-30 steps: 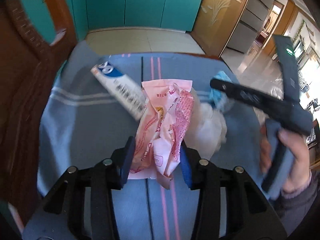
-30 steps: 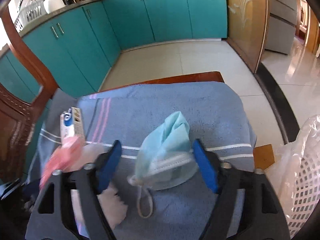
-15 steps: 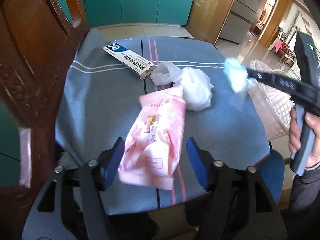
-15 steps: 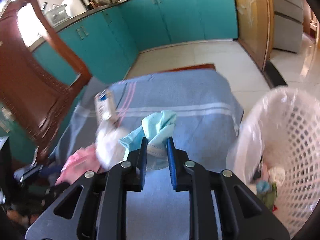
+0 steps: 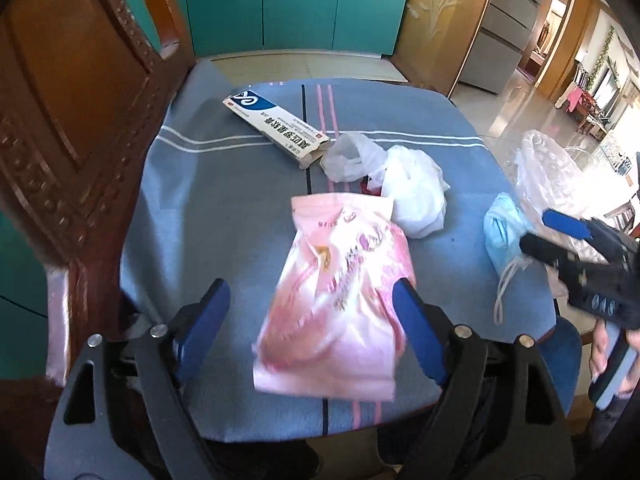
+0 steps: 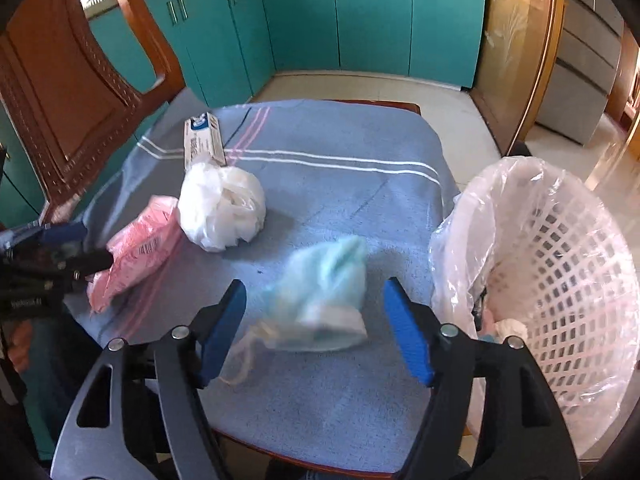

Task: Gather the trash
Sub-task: 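Grasp the pink wrapper packet with the left tool while the right tool grasps the blue face mask, then carry the pink packet and face mask over the basket and open both tools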

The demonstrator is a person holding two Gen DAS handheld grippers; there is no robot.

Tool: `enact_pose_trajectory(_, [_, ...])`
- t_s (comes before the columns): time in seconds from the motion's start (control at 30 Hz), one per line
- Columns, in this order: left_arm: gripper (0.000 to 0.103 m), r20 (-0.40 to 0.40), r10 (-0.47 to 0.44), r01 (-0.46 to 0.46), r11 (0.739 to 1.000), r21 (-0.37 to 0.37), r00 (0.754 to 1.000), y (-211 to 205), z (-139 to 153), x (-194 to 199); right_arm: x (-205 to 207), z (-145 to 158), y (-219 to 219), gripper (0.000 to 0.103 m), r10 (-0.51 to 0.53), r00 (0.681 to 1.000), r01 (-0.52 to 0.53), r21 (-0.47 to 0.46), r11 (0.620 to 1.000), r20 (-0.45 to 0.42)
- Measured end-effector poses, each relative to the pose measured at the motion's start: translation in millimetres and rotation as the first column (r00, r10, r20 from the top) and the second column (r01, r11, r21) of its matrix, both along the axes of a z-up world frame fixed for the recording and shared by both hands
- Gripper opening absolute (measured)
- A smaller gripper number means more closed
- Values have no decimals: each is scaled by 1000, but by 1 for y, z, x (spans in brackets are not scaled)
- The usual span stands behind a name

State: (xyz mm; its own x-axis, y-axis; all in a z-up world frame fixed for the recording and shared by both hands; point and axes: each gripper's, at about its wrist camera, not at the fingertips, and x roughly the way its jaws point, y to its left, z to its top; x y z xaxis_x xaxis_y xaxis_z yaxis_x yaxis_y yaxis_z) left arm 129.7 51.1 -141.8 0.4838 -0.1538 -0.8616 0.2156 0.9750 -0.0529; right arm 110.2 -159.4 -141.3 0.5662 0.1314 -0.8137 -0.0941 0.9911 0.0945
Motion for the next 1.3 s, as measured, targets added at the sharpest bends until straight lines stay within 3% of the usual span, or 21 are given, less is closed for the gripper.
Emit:
enact_pose_trajectory(0.27, [84,-34,-26,27,999,36,999,-22,-22,10,-1,-9,4,76,-4,1000,4,-12,1000,-6])
enact_pose_trajectory(0.53, [84,-24,-32,33,998,49,999,-22,-16,1,12,-25,20,75,18,1000,-18,-41,999,-13])
enact_pose_trajectory(0.57, [84,-22,-29,30,998,51,999,-21,-14,0,11,-26,22,73,27,1000,-28,-34,999,-11])
enact_pose_trajectory(0.6, [84,-22,-24,25,998,53,999,-20,-13,0,11,-26,24,61,39,999,-40,-21,999,-10])
enact_pose_trajectory(0.63, [84,-22,-19,20,998,54,1000,-18,-11,-1,10,-26,25,55,40,999,-41,-23,999,-5])
enact_pose_trajectory(0.73, [84,-21,-1,2,999,51,1000,-13,-8,-3,6,-19,23,46,54,998,-55,12,998,10])
enact_pose_trajectory(0.9, [84,-27,27,-26,999,40,999,-7,-7,-2,-4,-5,16,45,82,996,-85,67,994,38])
enact_pose_trajectory(0.97, [85,-34,34,-33,999,24,999,-6,-6,-2,-8,-2,12,47,75,996,-78,60,995,41])
enact_pose_trajectory(1.03, [87,-44,37,-36,999,8,998,-8,-6,-1,-11,0,9,59,50,998,-52,47,998,43])
enact_pose_trajectory(1.1, [91,-50,35,-35,999,4,998,-13,-7,1,-13,3,6,65,28,998,-30,39,999,55])
enact_pose_trajectory(1.3, [91,-71,18,-13,998,64,997,-37,-24,8,-15,5,0,74,-6,998,6,2,1000,64])
